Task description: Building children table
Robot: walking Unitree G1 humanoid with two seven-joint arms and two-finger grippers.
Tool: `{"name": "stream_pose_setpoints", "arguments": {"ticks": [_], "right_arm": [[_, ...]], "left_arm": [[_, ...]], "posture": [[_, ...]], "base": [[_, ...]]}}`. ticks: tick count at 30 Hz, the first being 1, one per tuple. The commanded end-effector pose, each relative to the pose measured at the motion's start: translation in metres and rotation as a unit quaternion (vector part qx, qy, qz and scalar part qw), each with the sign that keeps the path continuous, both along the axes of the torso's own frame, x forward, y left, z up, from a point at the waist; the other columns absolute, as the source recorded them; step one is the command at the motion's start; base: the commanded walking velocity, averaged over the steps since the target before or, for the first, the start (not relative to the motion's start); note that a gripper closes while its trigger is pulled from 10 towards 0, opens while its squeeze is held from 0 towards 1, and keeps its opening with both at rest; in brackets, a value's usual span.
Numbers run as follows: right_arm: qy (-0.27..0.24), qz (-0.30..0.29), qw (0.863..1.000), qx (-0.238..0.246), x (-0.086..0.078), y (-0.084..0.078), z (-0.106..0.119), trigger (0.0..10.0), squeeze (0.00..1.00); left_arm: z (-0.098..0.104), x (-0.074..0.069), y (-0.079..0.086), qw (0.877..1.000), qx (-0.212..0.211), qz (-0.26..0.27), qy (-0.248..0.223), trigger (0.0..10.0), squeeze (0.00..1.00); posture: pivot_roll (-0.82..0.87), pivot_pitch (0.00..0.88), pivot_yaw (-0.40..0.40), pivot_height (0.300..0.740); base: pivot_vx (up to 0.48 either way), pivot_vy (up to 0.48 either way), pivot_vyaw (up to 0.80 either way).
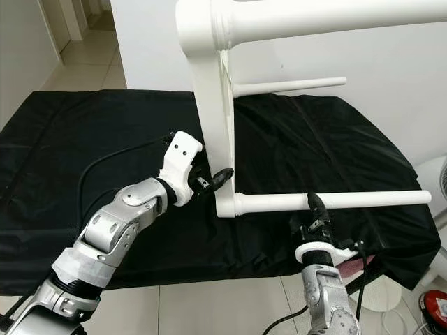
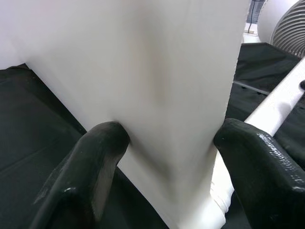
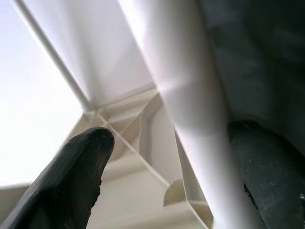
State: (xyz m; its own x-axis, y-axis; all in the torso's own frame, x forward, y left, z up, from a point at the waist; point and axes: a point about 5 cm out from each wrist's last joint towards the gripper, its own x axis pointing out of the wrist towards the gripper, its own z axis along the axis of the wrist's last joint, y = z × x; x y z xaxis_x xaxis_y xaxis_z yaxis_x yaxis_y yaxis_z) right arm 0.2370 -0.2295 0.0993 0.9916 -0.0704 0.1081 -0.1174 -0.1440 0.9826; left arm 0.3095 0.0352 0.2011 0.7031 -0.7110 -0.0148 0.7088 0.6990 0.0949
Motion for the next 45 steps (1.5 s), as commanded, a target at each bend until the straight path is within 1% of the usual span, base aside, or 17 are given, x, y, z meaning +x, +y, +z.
{"name": "stream_pose_setpoints", "arguments": {"ticks": [1, 2, 4, 8, 13, 16, 18, 19, 21, 23, 25, 27, 34, 40, 41, 43, 45], "right_arm": [[0.039, 0.020, 0.998, 0.039, -0.032, 0.028, -0.028, 10.0, 0.00], [0.038, 0.024, 0.999, 0.025, -0.040, 0.026, -0.027, 10.0, 0.00], [0.038, 0.024, 0.999, 0.025, -0.040, 0.026, -0.027, 10.0, 0.00], [0.062, 0.020, 0.998, 0.016, -0.064, 0.015, -0.040, 10.0, 0.00], [0.072, 0.018, 0.997, 0.016, -0.068, 0.013, -0.044, 10.0, 0.00], [0.072, 0.022, 0.997, 0.008, -0.072, 0.012, -0.046, 10.0, 0.00], [0.072, 0.022, 0.997, 0.008, -0.072, 0.012, -0.046, 10.0, 0.00], [0.072, 0.024, 0.997, 0.004, -0.073, 0.010, -0.049, 10.0, 0.00], [0.072, 0.024, 0.997, 0.004, -0.073, 0.010, -0.049, 10.0, 0.00], [0.073, 0.028, 0.997, -0.006, -0.074, 0.004, -0.055, 10.0, 0.00], [0.073, 0.028, 0.997, -0.006, -0.074, 0.004, -0.055, 10.0, 0.00], [0.068, 0.038, 0.997, -0.020, -0.071, 0.000, -0.059, 10.0, 0.00], [0.056, 0.048, 0.997, -0.036, -0.063, -0.002, -0.057, 10.0, 0.00], [0.031, 0.061, 0.996, -0.062, -0.053, -0.003, -0.044, 10.0, 0.00], [0.011, 0.072, 0.991, -0.112, -0.052, 0.000, -0.030, 10.0, 0.00], [0.011, 0.072, 0.991, -0.112, -0.052, 0.000, -0.030, 10.0, 0.00], [-0.012, 0.078, 0.985, -0.156, -0.053, 0.004, -0.019, 10.0, 0.00]], "left_arm": [[0.022, 0.009, 0.014, 0.998, -0.015, 0.042, -0.044, 10.0, 0.00], [0.022, 0.009, 0.015, 0.998, -0.014, 0.043, -0.045, 10.0, 0.00], [0.022, 0.009, 0.015, 0.998, -0.014, 0.043, -0.045, 10.0, 0.00], [0.025, 0.007, 0.016, 0.998, -0.022, 0.037, -0.048, 10.0, 0.00], [0.024, -0.001, 0.013, 0.999, -0.022, 0.010, -0.047, 10.0, 0.00], [0.018, -0.032, 0.005, 0.994, -0.021, -0.103, -0.033, 10.0, 0.00], [0.018, -0.032, 0.005, 0.994, -0.021, -0.103, -0.033, 10.0, 0.00], [0.014, -0.044, 0.007, 0.990, -0.018, -0.139, -0.019, 10.0, 0.00], [0.014, -0.044, 0.007, 0.990, -0.018, -0.139, -0.019, 10.0, 0.00], [0.005, -0.061, 0.011, 0.984, 0.001, -0.177, -0.007, 10.0, 0.00], [0.005, -0.061, 0.011, 0.984, 0.001, -0.177, -0.007, 10.0, 0.00], [0.000, -0.071, 0.013, 0.980, 0.011, -0.198, 0.002, 10.0, 0.00], [-0.007, -0.071, 0.018, 0.983, 0.019, -0.181, 0.009, 10.0, 0.00], [-0.011, -0.068, 0.028, 0.989, 0.027, -0.144, 0.010, 10.0, 0.00], [-0.014, -0.073, 0.034, 0.990, 0.029, -0.135, 0.014, 10.0, 0.00], [-0.014, -0.073, 0.034, 0.990, 0.029, -0.135, 0.014, 10.0, 0.00], [-0.017, -0.076, 0.039, 0.991, 0.030, -0.131, 0.020, 10.0, 0.00]], "posture": [[-0.01, 0.000, -0.060, 0.740], [-0.02, 0.002, -0.059, 0.740], [-0.02, 0.002, -0.059, 0.740], [-0.03, 0.009, -0.049, 0.740], [-0.03, 0.012, -0.048, 0.740], [-0.03, 0.014, -0.043, 0.740], [-0.03, 0.014, -0.043, 0.740], [-0.03, 0.014, -0.042, 0.740], [-0.03, 0.014, -0.042, 0.740], [-0.02, 0.017, -0.048, 0.740], [-0.02, 0.017, -0.048, 0.740], [-0.02, 0.018, -0.050, 0.740], [-0.02, 0.013, -0.053, 0.740], [-0.02, 0.010, -0.057, 0.740], [-0.02, 0.009, -0.060, 0.740], [-0.02, 0.009, -0.060, 0.740], [-0.01, 0.011, -0.063, 0.740]], "base": [[0.000, 0.000, 0.00], [0.000, 0.000, 0.00], [0.000, 0.000, 0.00], [0.000, 0.000, 0.00], [0.000, 0.000, 0.00], [0.000, 0.000, 0.00], [0.000, 0.000, 0.00], [0.000, 0.000, 0.00], [0.000, 0.000, 0.00], [0.000, 0.000, 0.00], [0.000, 0.000, 0.00], [0.000, 0.000, 0.00], [0.000, 0.000, 0.00], [0.000, 0.000, 0.00], [0.000, 0.000, 0.00], [0.000, 0.000, 0.00], [0.000, 0.000, 0.00]]}}
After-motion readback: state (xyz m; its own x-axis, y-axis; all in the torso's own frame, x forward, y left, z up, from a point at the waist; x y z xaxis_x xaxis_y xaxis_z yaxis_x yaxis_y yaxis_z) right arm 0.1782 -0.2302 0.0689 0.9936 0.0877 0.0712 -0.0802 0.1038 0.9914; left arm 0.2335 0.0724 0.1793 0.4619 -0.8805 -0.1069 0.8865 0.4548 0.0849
